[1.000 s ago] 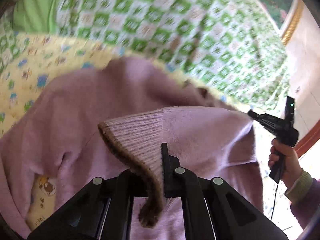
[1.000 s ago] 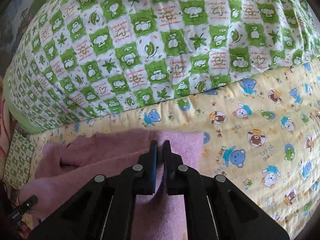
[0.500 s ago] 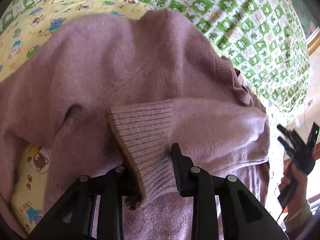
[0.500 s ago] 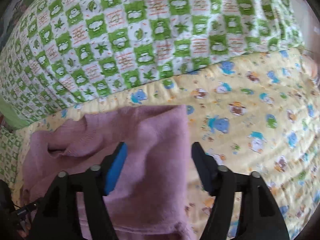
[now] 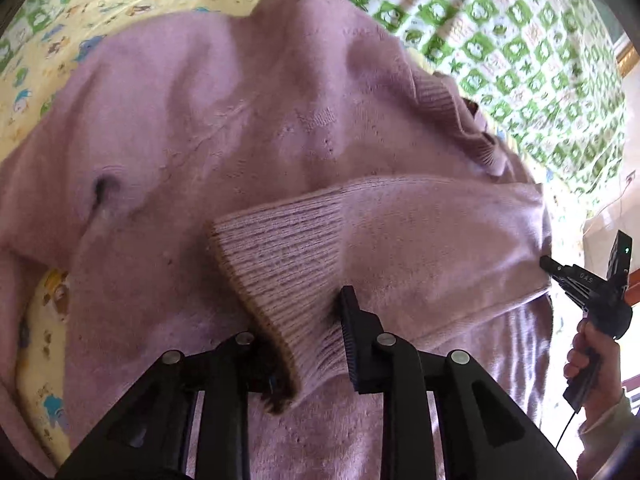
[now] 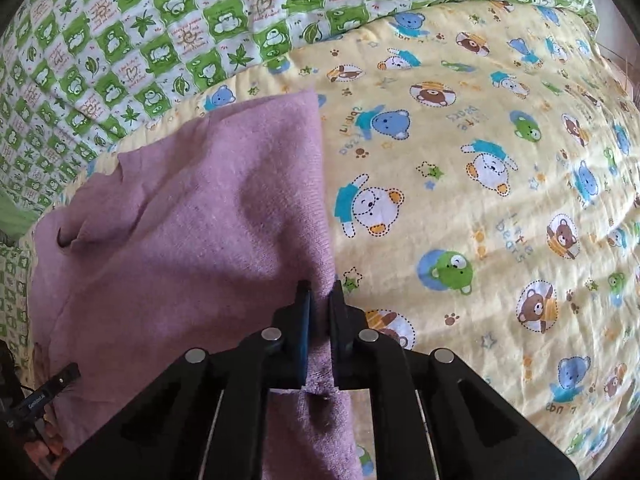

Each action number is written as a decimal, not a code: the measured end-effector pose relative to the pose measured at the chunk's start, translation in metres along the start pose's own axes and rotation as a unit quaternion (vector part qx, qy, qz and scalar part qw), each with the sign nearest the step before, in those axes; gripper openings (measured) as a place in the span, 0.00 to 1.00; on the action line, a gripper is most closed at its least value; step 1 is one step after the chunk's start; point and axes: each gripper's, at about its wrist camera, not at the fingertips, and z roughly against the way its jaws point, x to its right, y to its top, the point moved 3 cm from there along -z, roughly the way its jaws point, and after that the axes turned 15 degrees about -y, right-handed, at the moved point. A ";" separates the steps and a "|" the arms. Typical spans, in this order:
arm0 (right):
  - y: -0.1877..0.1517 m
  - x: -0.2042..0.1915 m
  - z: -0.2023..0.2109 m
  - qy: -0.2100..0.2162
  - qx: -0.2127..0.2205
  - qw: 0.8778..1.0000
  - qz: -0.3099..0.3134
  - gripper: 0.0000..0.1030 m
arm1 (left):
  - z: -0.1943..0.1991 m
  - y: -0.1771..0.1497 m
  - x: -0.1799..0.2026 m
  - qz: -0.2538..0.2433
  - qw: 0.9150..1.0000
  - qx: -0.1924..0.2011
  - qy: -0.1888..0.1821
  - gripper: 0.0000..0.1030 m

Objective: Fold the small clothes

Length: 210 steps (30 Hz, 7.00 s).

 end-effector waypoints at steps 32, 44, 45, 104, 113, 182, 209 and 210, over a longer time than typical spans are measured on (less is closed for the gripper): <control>-0.104 -0.108 0.109 0.138 0.009 0.990 0.033 0.44 | 0.187 -0.052 -0.047 0.049 0.996 0.044 0.060 0.07; -0.092 -0.071 0.109 0.133 0.013 0.991 -0.004 0.44 | 0.029 0.051 0.162 -0.101 0.989 0.009 -0.108 0.08; -0.092 -0.068 0.108 0.132 0.012 0.991 -0.007 0.44 | 0.007 0.053 0.163 -0.112 0.989 0.000 -0.096 0.08; 0.009 -0.038 0.028 0.076 -0.073 0.990 0.095 0.36 | 0.102 0.020 -0.080 0.090 0.989 0.105 0.044 0.51; 0.060 -0.067 0.041 0.118 0.009 0.976 0.180 0.42 | 0.101 0.119 0.012 -0.161 0.985 0.061 0.011 0.80; -0.049 -0.055 0.048 0.042 0.049 0.998 0.021 0.61 | 0.050 0.050 -0.051 -0.049 0.966 0.069 0.246 0.50; -0.035 -0.019 0.035 0.034 0.020 0.999 0.025 0.06 | 0.077 0.029 -0.076 0.007 0.976 0.054 0.211 0.58; -0.037 -0.018 0.042 0.040 0.024 0.999 0.020 0.08 | 0.082 0.025 -0.076 0.003 0.976 0.051 0.211 0.58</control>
